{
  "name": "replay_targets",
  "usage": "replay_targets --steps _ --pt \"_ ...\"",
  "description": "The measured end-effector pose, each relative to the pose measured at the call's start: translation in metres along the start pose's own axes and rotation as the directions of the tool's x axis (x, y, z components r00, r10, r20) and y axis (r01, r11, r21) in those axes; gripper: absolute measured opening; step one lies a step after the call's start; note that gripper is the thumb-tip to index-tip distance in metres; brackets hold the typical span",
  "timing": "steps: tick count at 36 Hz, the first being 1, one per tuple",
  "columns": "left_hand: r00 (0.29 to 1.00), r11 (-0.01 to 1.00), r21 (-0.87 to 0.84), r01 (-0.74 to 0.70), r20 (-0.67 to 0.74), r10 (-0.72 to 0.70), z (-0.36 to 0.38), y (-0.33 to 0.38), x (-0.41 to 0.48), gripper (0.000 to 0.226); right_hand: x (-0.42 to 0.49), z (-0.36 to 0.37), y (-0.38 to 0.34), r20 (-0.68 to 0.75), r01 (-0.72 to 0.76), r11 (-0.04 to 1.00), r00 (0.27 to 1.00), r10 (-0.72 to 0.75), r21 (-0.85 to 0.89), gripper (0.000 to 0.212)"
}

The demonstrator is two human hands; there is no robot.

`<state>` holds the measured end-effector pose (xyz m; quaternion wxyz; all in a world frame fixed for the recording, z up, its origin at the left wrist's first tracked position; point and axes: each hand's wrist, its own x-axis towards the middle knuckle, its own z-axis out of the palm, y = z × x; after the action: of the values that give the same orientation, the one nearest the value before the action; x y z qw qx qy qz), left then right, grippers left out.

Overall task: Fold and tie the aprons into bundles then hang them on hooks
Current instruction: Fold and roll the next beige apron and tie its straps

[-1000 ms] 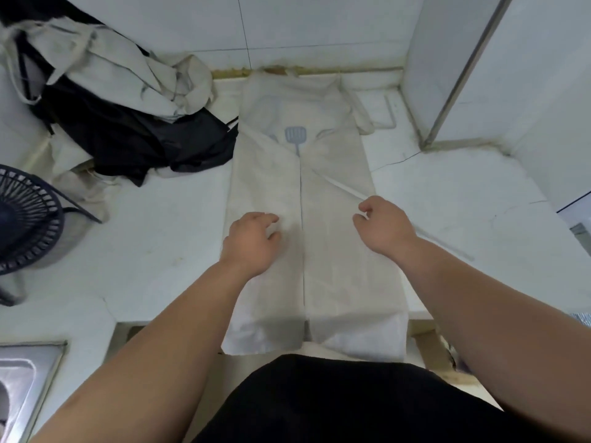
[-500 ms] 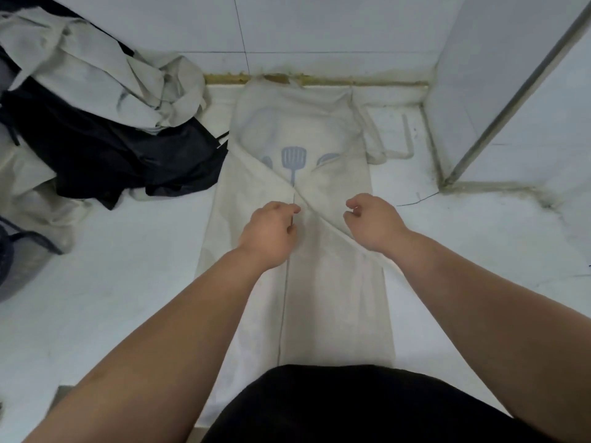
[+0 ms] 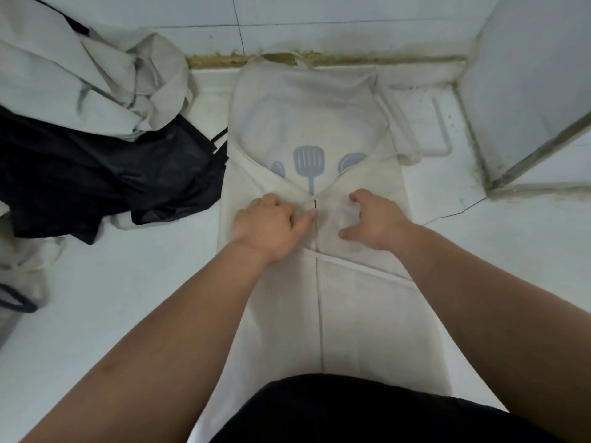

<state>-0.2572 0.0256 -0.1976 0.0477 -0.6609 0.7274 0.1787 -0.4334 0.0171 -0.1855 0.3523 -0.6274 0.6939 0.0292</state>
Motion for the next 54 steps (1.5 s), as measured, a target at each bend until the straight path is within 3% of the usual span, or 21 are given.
replay_targets --steps 3,7,13,16,18,20,22,24,25,26,28,31,36,40,44,47,50,52,54 --pt "0.988 0.980 0.157 0.120 -0.114 -0.103 -0.007 -0.022 0.006 0.051 0.003 -0.003 -0.007 0.024 -0.025 0.998 0.999 0.026 -0.053 0.074" --pt "0.912 0.876 0.256 0.409 -0.145 -0.383 -0.014 -0.049 0.007 0.053 0.006 -0.002 -0.015 0.025 -0.047 0.991 0.998 0.051 -0.125 0.067" --pt "0.749 0.763 -0.053 0.644 -0.159 -0.644 -0.023 -0.080 0.005 0.055 0.015 0.002 -0.026 -0.010 -0.059 0.988 0.998 0.058 -0.142 0.061" --pt "0.672 0.725 -0.225 0.651 -0.274 -0.688 -0.024 -0.083 0.002 0.045 0.021 0.000 -0.032 -0.077 0.030 0.998 0.996 -0.034 -0.061 0.075" --pt "0.645 0.770 -0.288 0.569 -0.424 -0.635 -0.021 -0.078 0.002 0.032 0.026 -0.004 -0.036 -0.150 0.064 0.998 0.987 -0.062 0.012 0.076" --pt "0.685 0.902 -0.246 0.356 -0.588 -0.431 -0.016 -0.069 0.002 0.026 0.033 -0.007 -0.037 -0.171 0.055 0.998 0.984 -0.050 0.026 0.073" --pt "0.767 0.987 -0.149 0.063 -0.625 -0.144 -0.012 -0.058 0.002 0.027 0.041 -0.006 -0.035 -0.129 0.023 1.000 0.991 -0.026 -0.017 0.068" --pt "0.887 0.966 -0.184 -0.183 -0.455 0.081 -0.008 -0.047 0.003 0.034 0.046 -0.004 -0.033 -0.099 0.000 0.999 0.995 -0.005 -0.052 0.059" --pt "0.938 0.947 -0.233 -0.223 -0.316 0.143 -0.004 -0.043 0.003 0.038 0.049 -0.003 -0.032 -0.103 -0.011 0.998 0.995 0.005 -0.062 0.052" --pt "0.963 0.941 -0.252 -0.228 -0.200 0.180 0.001 -0.041 0.003 0.043 0.050 -0.001 -0.031 -0.117 -0.021 0.997 0.993 0.012 -0.072 0.046" --pt "0.976 0.966 -0.154 -0.207 -0.099 0.193 0.010 -0.038 0.002 0.050 0.052 0.001 -0.028 -0.157 -0.031 0.997 0.987 0.019 -0.074 0.037" --pt "0.984 0.985 0.022 -0.171 -0.050 0.172 0.013 -0.036 0.000 0.050 0.053 0.002 -0.025 -0.214 -0.016 1.000 0.977 0.011 -0.018 0.032" --pt "0.995 0.993 0.066 -0.100 0.034 0.098 0.018 -0.026 -0.003 0.058 0.048 -0.003 -0.024 -0.314 0.044 0.997 0.949 -0.020 0.070 0.029" --pt "0.996 0.994 0.074 -0.082 0.043 0.079 0.017 -0.021 -0.003 0.056 0.037 -0.009 -0.035 -0.418 0.234 0.966 0.893 -0.170 0.107 0.027" --pt "0.995 0.998 0.015 -0.066 -0.074 0.067 0.018 -0.026 0.003 0.045 0.020 -0.009 -0.044 -0.485 0.411 0.902 0.820 -0.303 0.132 0.025" --pt "0.980 0.992 -0.113 -0.050 -0.199 0.026 0.014 -0.032 0.013 0.032 0.012 -0.005 -0.028 -0.461 0.304 0.951 0.853 -0.245 0.057 0.026" --pt "0.980 1.000 -0.006 0.012 -0.200 -0.013 0.007 -0.038 0.022 0.029 0.009 -0.001 -0.001 -0.349 0.019 0.995 0.936 -0.050 -0.093 0.032" --pt "0.973 0.993 0.080 0.085 -0.221 -0.065 0.004 -0.045 0.026 0.028 0.007 0.000 0.013 -0.320 -0.160 0.963 0.944 0.085 -0.217 0.034" --pt "0.962 0.989 0.082 0.124 -0.256 -0.099 0.005 -0.053 0.027 0.025 0.008 0.002 0.022 -0.336 -0.268 0.938 0.924 0.184 -0.222 0.035"
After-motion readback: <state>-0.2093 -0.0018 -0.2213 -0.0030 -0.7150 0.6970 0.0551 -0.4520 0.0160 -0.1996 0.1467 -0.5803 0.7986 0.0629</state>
